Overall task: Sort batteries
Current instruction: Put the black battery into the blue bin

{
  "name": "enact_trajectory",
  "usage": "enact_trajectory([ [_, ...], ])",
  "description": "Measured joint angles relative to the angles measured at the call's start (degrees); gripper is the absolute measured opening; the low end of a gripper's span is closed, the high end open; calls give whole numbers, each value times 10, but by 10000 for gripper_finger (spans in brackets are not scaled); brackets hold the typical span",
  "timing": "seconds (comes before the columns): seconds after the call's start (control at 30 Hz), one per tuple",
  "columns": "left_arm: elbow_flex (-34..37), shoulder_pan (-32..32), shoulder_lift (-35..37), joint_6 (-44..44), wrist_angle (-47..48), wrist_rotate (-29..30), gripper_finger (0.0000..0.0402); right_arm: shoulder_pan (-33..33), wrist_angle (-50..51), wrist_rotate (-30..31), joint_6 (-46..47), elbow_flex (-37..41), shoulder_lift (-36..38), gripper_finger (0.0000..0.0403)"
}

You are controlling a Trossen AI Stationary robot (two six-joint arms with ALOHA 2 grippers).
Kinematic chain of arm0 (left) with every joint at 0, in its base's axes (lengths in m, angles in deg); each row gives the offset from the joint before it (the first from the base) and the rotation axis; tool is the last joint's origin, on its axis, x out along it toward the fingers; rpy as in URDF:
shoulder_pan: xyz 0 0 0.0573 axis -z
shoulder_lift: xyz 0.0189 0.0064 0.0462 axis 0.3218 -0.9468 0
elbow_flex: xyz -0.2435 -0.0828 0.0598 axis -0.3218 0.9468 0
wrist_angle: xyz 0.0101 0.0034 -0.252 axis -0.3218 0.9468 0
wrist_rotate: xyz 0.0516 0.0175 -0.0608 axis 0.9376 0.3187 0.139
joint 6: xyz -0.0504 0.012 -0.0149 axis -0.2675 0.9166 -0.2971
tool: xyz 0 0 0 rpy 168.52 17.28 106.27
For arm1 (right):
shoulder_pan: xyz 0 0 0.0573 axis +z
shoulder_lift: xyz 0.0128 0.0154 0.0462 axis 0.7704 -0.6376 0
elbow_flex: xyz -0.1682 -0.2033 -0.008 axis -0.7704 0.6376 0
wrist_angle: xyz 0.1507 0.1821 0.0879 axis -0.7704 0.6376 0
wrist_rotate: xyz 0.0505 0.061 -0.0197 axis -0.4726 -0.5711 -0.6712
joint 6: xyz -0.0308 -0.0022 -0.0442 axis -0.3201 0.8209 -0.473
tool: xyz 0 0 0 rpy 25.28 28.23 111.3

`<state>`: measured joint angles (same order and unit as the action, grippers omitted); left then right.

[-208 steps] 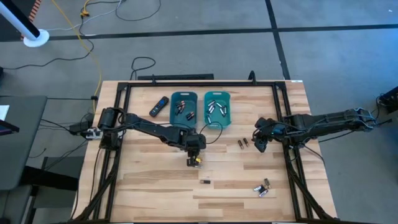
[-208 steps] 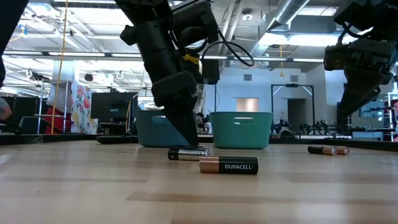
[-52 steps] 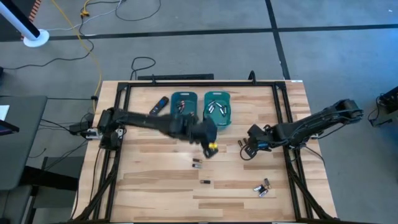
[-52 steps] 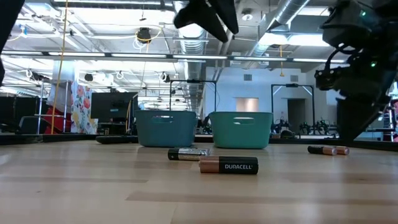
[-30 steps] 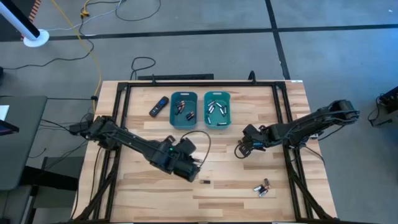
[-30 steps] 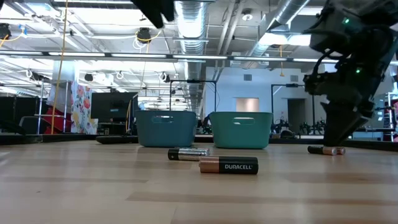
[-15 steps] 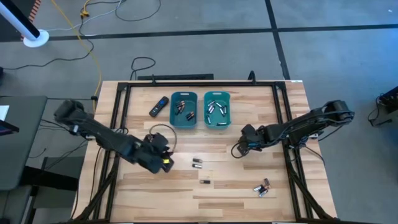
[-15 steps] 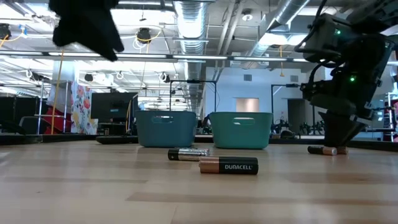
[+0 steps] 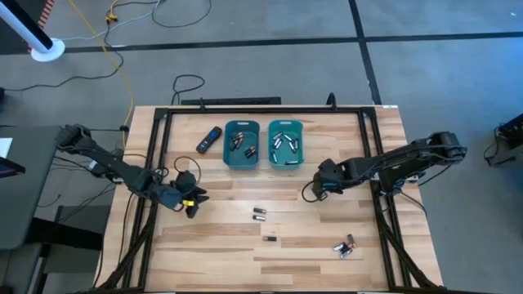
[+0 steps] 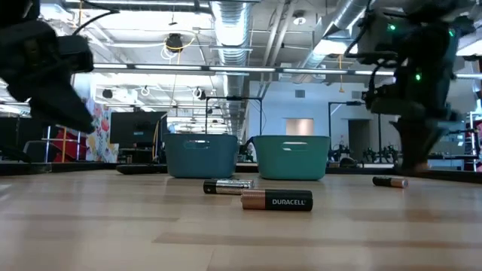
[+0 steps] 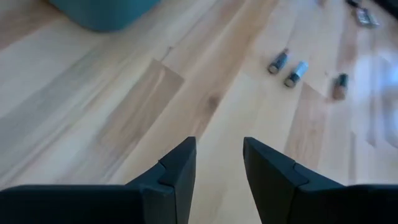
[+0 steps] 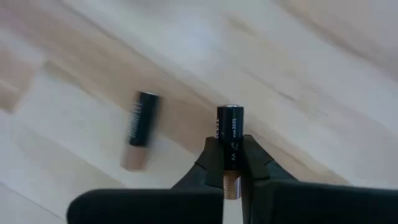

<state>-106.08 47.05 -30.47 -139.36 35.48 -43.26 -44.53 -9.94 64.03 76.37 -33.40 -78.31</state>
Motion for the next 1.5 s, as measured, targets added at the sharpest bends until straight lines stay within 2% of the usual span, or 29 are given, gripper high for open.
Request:
enact_trajectory([
  [0.13,32,0,77,37,25,-17,128,-12,87,6,-13,-82,0,13],
  [0.27,48,0,145,62,82,-8,128,-35,91,15,-52,-176,-8,12],
  [0.4,55,0,203,64,126,-4,128,-67,91,36,-114,-284,-53,12],
  [0.63,56,0,256,63,144,-2,128,-125,89,38,-255,-497,-207,12],
  [0.8,56,0,261,62,143,-2,128,-162,90,-4,-347,-661,-346,11],
  [0.97,56,0,261,37,143,-2,128,-187,92,-38,-389,-798,-476,5],
  [1.1,56,0,261,17,143,-2,128,-200,96,-63,-407,-867,-557,1],
  [1.23,56,0,261,16,143,-4,128,-203,112,-76,-404,-910,-605,0],
  [1.5,56,0,261,16,141,-4,128,-202,117,-77,-408,-923,-617,1],
])
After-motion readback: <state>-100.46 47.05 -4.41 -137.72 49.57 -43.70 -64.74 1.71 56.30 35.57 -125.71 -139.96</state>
